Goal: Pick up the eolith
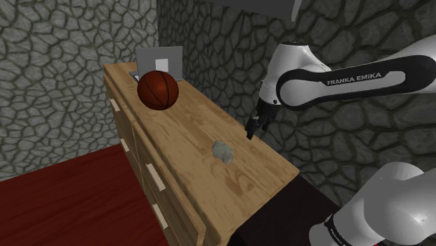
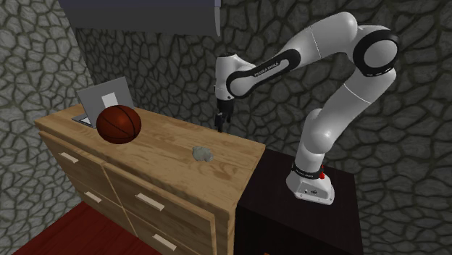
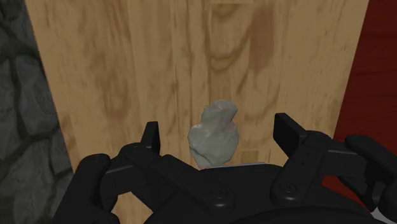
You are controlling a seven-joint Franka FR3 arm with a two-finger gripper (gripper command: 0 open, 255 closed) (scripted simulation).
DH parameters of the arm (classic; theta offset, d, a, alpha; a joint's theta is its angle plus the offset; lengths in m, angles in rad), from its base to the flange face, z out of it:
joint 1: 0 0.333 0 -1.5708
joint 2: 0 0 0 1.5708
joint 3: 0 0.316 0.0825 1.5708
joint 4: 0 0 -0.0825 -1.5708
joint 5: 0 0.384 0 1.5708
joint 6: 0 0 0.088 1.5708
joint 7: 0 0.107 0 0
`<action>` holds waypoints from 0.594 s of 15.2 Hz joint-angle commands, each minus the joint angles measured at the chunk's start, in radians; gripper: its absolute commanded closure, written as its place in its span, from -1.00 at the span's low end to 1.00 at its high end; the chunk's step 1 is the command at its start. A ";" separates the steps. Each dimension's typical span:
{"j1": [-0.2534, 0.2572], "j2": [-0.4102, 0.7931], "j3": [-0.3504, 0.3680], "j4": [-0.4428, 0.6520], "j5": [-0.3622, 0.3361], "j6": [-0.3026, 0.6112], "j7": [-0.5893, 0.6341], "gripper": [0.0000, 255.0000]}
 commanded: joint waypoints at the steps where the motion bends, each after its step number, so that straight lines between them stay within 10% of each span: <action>1: -0.001 0.072 0.005 -0.005 0.003 0.075 0.008 -1.00; 9: -0.001 0.389 0.027 0.045 -0.005 0.328 0.053 -1.00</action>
